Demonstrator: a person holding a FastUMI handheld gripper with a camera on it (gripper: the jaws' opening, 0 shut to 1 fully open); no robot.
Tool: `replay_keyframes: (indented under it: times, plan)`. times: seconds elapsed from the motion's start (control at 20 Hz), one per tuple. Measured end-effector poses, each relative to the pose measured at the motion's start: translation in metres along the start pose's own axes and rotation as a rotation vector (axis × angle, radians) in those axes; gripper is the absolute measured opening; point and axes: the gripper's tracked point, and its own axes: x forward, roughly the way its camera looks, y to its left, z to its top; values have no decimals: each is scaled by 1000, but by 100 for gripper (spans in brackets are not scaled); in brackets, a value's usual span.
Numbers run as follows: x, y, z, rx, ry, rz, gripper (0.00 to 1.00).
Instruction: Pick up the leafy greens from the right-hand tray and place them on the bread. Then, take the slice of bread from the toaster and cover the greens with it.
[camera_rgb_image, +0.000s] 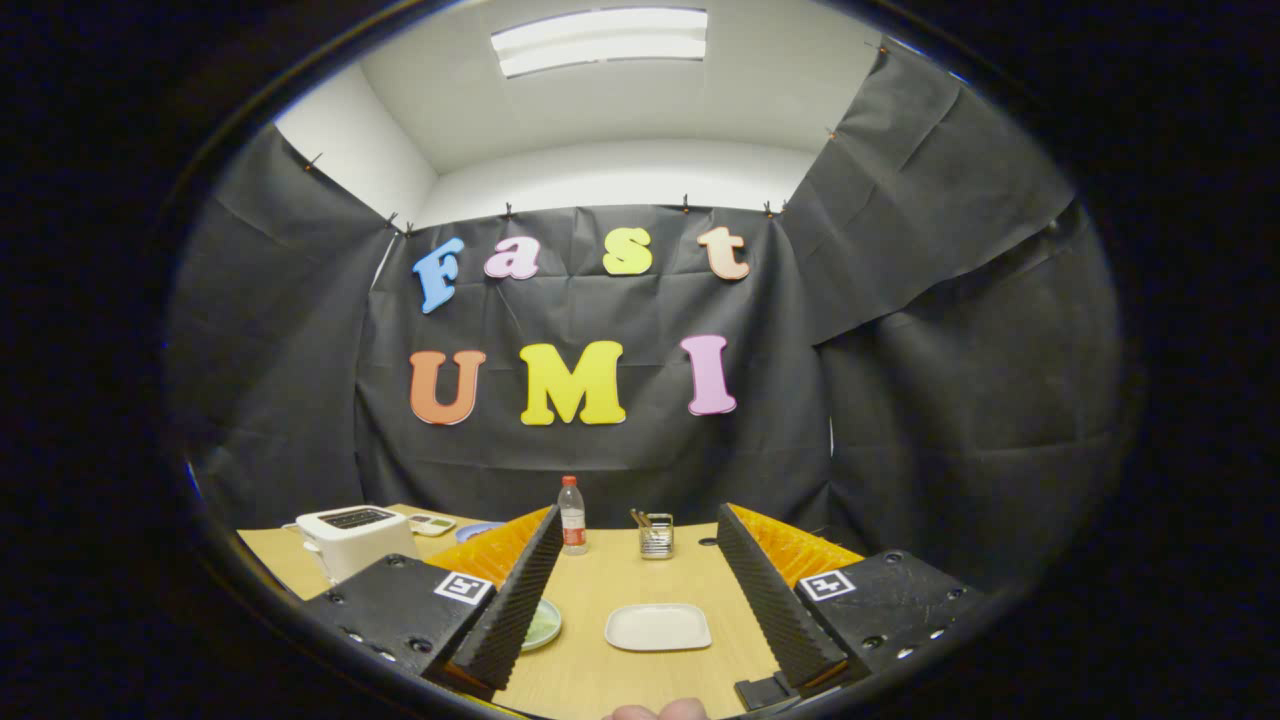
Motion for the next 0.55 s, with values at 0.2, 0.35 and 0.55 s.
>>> replay_keyframes:
  times: [0.2,0.35,0.55]
  plan:
    - [9,4,-6,-3,17,6,95]
    - [13,10,-10,-5,35,20,95]
    - [17,9,-7,-10,40,18,95]
